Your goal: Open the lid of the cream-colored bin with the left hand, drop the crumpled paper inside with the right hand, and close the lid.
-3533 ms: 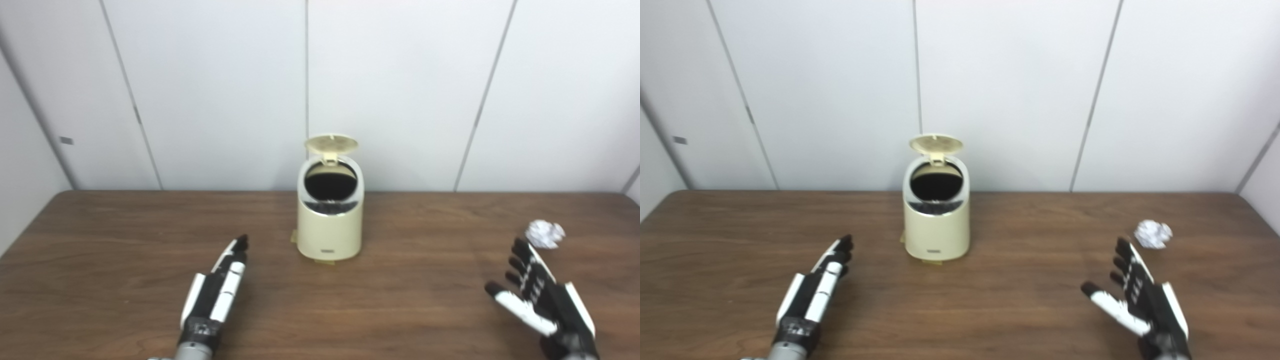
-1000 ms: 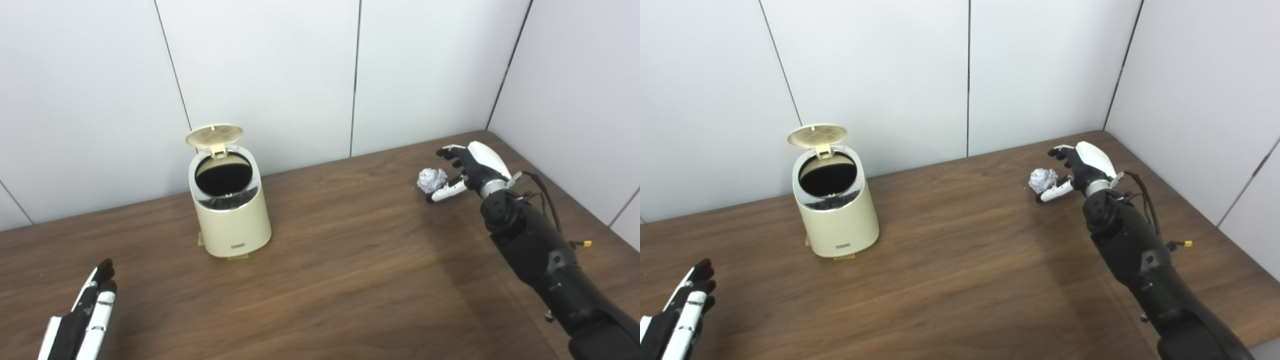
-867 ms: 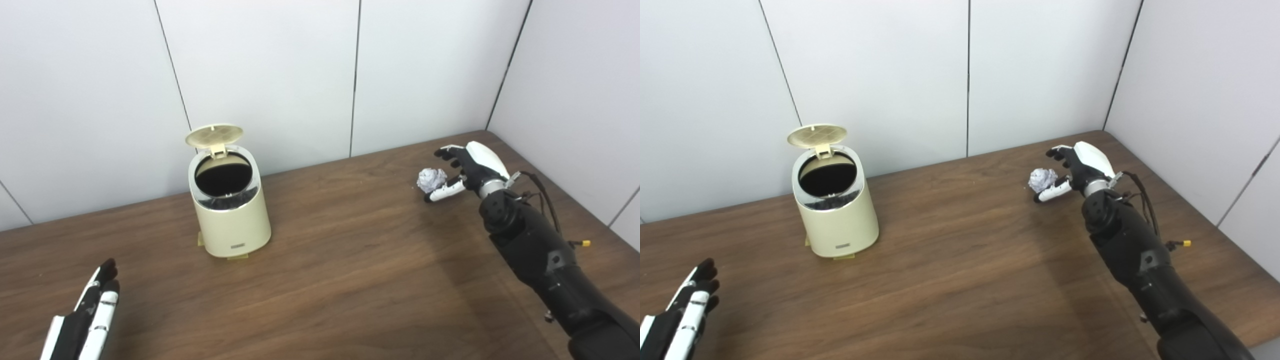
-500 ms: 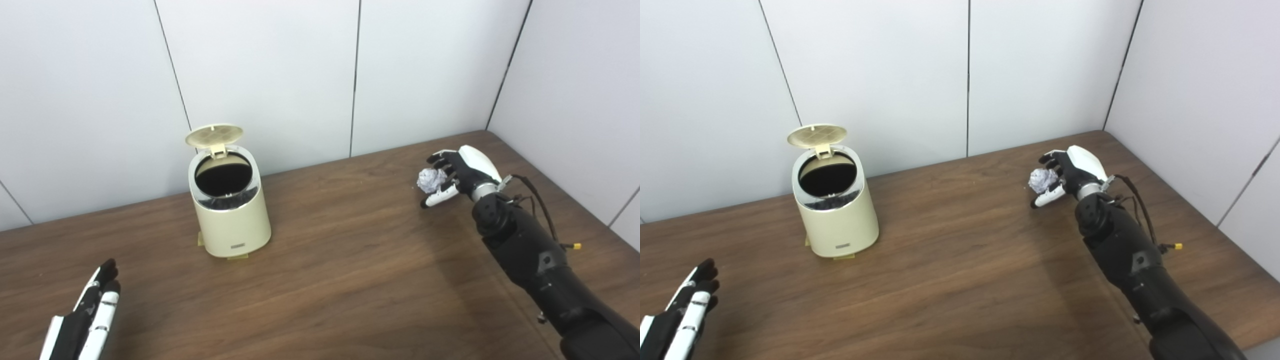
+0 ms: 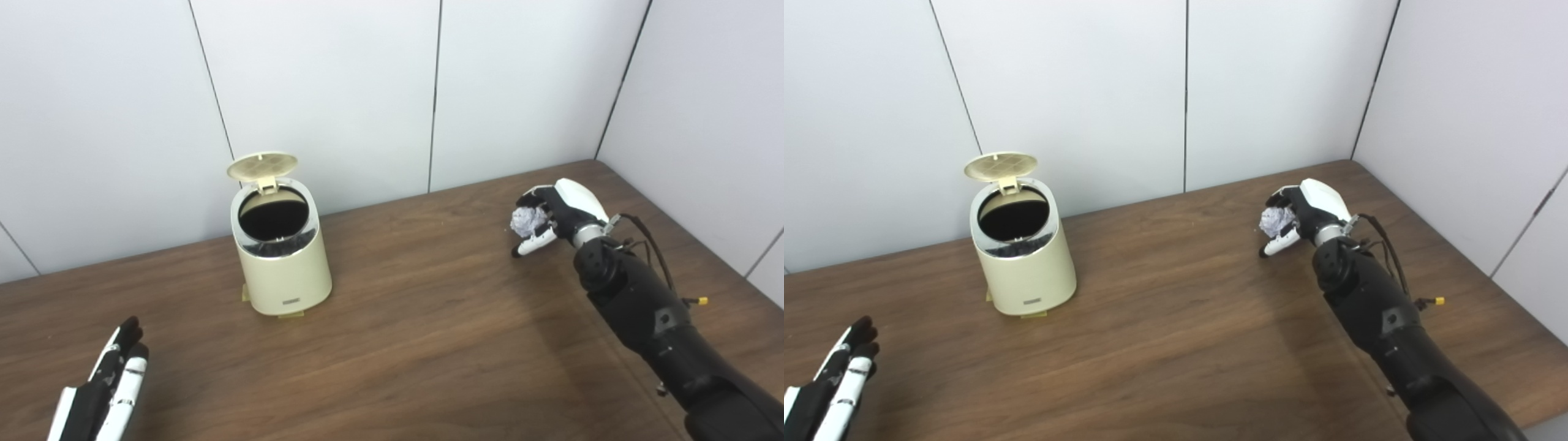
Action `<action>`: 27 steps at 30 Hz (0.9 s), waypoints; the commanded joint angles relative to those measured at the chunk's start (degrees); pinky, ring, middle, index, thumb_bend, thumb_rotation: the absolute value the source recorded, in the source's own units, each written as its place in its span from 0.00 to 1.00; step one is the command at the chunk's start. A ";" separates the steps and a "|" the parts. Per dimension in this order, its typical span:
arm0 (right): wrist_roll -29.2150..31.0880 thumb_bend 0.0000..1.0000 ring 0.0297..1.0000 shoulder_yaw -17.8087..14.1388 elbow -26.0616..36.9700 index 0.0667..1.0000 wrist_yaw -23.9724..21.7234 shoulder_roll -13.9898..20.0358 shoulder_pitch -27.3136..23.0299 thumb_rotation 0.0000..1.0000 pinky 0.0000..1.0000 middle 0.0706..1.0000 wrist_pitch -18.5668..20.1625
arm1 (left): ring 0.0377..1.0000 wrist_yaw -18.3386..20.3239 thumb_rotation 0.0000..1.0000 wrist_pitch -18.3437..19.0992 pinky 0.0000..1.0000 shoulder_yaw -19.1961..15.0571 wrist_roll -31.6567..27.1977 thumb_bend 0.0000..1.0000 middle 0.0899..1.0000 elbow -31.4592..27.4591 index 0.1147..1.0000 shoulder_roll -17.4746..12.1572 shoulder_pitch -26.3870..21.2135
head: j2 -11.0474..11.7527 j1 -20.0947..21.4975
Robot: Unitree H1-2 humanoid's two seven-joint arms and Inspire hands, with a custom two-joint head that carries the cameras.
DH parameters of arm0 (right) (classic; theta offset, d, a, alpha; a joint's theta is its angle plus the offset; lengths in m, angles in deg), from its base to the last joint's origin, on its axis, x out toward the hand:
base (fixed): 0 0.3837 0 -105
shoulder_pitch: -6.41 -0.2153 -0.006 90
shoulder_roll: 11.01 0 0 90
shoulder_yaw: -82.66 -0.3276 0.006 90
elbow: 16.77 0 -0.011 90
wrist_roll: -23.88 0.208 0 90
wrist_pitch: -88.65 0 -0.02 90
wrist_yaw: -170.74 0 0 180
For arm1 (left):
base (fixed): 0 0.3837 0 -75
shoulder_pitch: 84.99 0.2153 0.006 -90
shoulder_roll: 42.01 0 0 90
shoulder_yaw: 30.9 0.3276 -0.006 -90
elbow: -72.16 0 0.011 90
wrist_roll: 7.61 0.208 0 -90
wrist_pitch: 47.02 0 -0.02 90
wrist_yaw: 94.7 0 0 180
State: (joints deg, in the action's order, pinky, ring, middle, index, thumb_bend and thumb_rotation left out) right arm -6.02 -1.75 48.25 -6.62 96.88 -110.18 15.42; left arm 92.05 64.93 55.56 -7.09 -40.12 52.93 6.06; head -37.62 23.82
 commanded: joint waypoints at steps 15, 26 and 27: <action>-1.98 0.52 0.42 1.41 -2.06 0.46 3.56 1.38 -2.06 0.00 0.52 0.47 -6.79 | 0.96 -0.98 0.75 -0.64 1.00 -0.37 0.85 0.32 0.96 -3.71 0.98 -0.38 -1.39 | -0.65 -0.83; -2.24 0.52 0.39 1.46 0.08 0.46 1.57 1.06 -0.61 0.00 0.46 0.47 -3.95 | 0.99 -0.83 0.86 -1.87 1.00 -0.88 -0.21 0.34 0.97 -3.50 0.98 -0.22 -1.66 | -1.12 -1.70; -2.29 0.52 0.39 1.47 0.12 0.47 1.69 1.04 -0.57 0.00 0.45 0.47 -3.97 | 0.99 -0.79 0.87 -1.85 1.00 -0.88 -0.26 0.35 0.97 -3.47 0.98 -0.21 -1.66 | -1.12 -1.70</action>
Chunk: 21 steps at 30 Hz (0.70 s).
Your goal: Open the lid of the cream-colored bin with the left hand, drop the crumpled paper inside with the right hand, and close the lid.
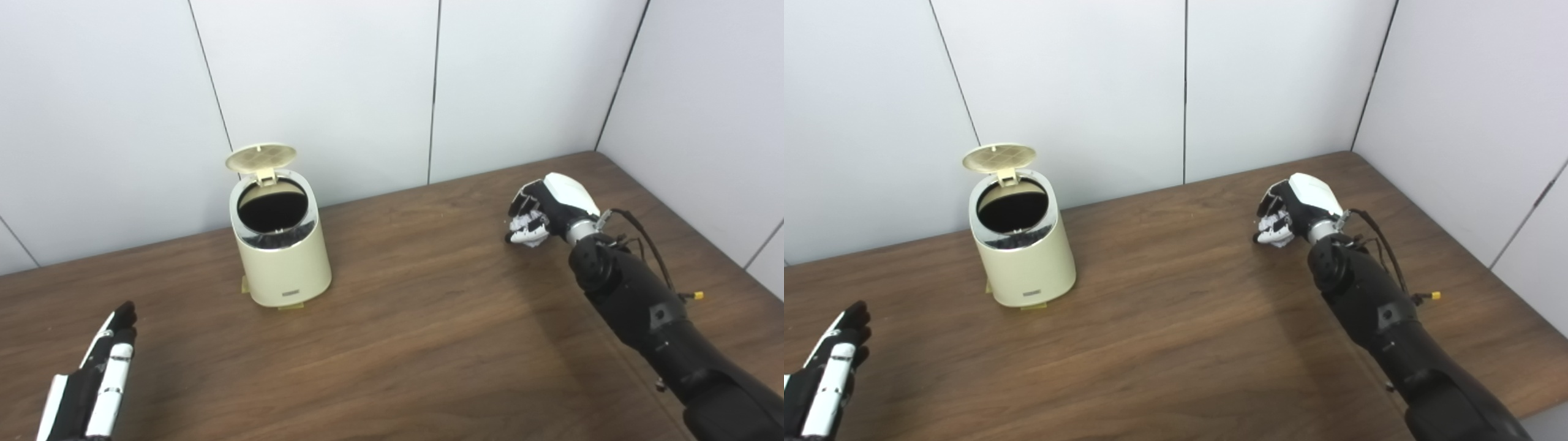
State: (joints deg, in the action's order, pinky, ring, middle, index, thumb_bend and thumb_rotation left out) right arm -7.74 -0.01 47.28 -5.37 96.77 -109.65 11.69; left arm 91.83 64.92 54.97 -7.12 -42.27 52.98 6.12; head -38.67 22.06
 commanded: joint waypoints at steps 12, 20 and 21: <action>-1.18 0.50 0.38 -1.90 14.69 0.47 2.98 -0.48 1.16 0.00 0.38 0.46 -2.80 | 0.97 -0.71 0.84 -3.23 1.00 0.38 -0.05 0.37 0.97 0.12 0.99 0.89 -1.31 | -0.21 -2.07; -2.93 0.52 0.39 -2.35 22.28 0.47 1.29 -2.14 0.47 0.00 0.55 0.47 -0.27 | 0.98 -0.43 0.82 -4.97 1.00 0.66 0.07 0.40 0.97 1.63 0.99 0.95 -0.90 | -0.42 -4.06; -2.73 0.52 0.38 -2.62 23.14 0.47 1.25 -2.54 0.42 0.00 0.55 0.47 -0.31 | 0.98 -0.48 0.82 -5.03 1.00 0.79 0.33 0.40 0.97 1.85 0.99 0.93 -0.89 | -0.41 -4.53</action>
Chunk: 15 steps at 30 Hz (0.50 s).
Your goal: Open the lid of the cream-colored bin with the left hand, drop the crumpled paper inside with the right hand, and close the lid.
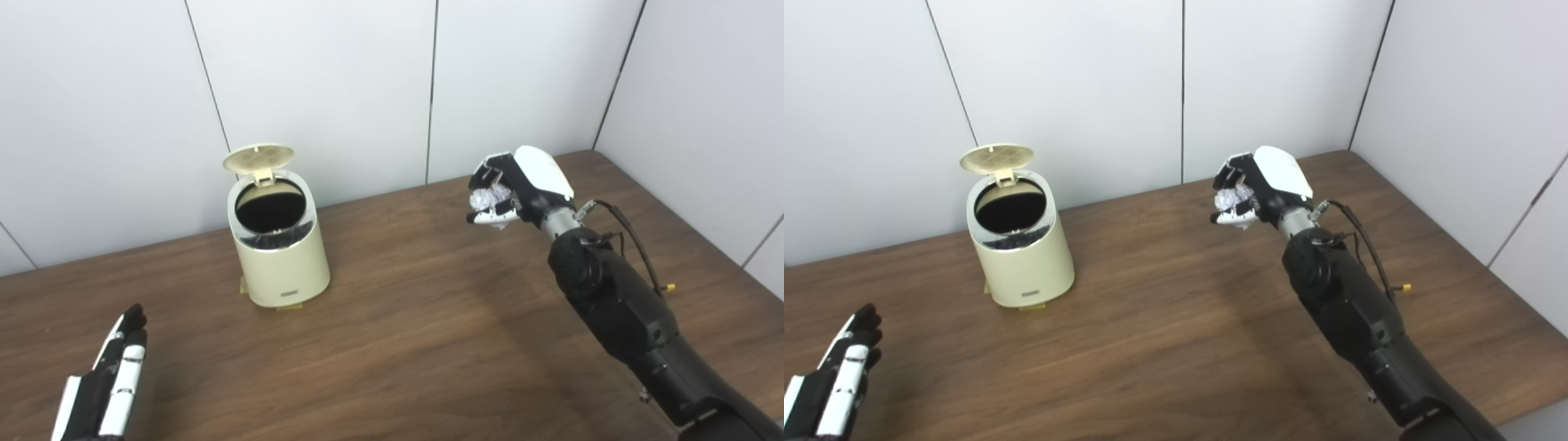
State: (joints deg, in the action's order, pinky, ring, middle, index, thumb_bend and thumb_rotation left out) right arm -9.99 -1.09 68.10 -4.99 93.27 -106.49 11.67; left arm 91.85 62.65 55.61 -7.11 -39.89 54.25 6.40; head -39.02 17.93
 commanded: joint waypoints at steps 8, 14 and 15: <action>0.09 0.50 0.38 -1.45 8.23 0.48 -0.50 -1.20 -3.44 0.00 0.34 0.47 -2.88 | 0.98 -1.36 0.78 -2.81 0.99 1.61 1.91 0.49 0.96 0.73 0.97 0.85 -0.92 | 0.12 -5.59; 0.64 0.50 0.37 0.57 13.87 0.48 -4.25 -6.17 -6.16 0.00 0.35 0.46 -2.16 | 0.97 -2.19 0.77 -5.14 0.96 2.88 3.14 0.54 0.96 2.79 0.96 2.14 -0.30 | 0.58 -9.16; 0.42 0.50 0.37 1.11 14.44 0.47 -4.41 -7.53 -6.75 0.00 0.36 0.46 -2.04 | 0.96 -2.59 0.77 -4.80 0.97 3.18 3.67 0.55 0.95 2.73 0.96 2.55 -0.06 | 0.65 -9.72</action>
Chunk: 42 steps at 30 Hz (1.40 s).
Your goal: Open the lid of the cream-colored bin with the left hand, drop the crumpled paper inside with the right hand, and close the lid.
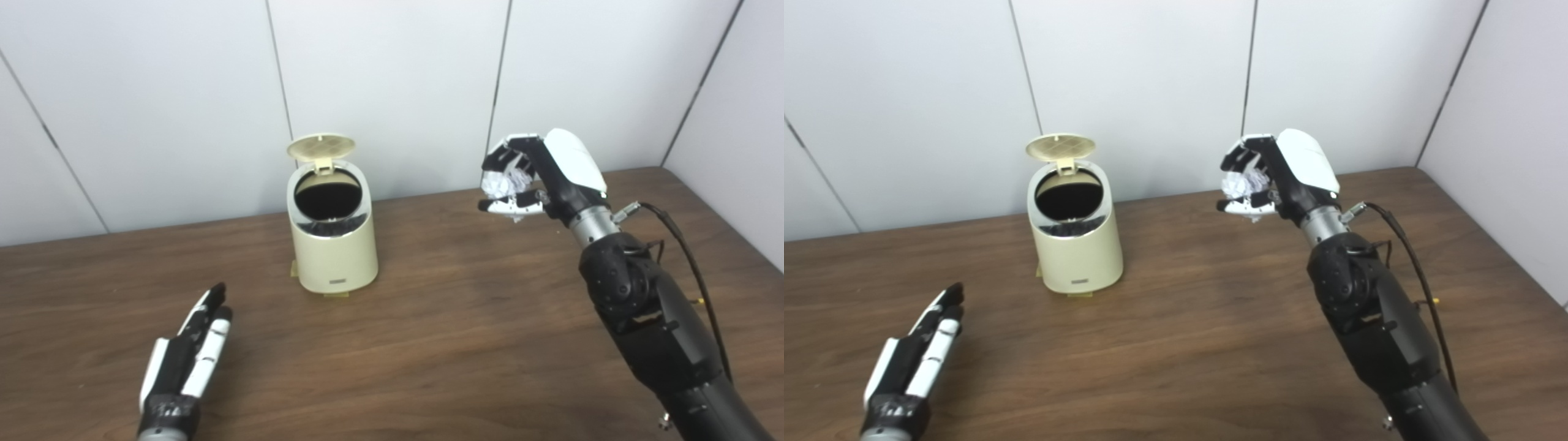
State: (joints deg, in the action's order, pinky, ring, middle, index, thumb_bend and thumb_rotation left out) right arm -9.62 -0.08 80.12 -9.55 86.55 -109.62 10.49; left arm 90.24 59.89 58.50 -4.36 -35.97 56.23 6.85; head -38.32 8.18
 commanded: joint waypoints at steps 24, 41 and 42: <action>-0.53 0.50 0.37 4.29 -6.63 0.48 3.18 -14.86 -12.21 0.00 0.35 0.46 -8.50 | 0.98 -3.04 0.82 -3.54 1.00 4.31 4.71 0.57 0.97 0.35 0.96 3.85 1.77 | 1.96 -7.36; -0.29 0.49 0.37 4.96 -19.43 0.50 8.37 -19.39 -17.06 0.00 0.30 0.46 -11.33 | 0.97 -4.13 0.81 -3.86 1.00 4.90 4.57 0.57 0.96 -0.45 0.96 4.83 2.28 | 1.97 -9.06; -0.39 0.49 0.37 5.08 -19.68 0.50 8.54 -19.55 -17.11 0.00 0.30 0.46 -11.48 | 0.97 -4.20 0.81 -3.88 1.00 4.92 4.53 0.58 0.96 -0.41 0.96 4.83 2.31 | 2.03 -9.10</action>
State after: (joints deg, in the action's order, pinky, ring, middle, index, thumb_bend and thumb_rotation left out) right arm -10.11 5.02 59.70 -2.71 67.25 -123.08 1.14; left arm 86.14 56.75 63.09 -0.08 -34.49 60.34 8.67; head -36.21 -0.88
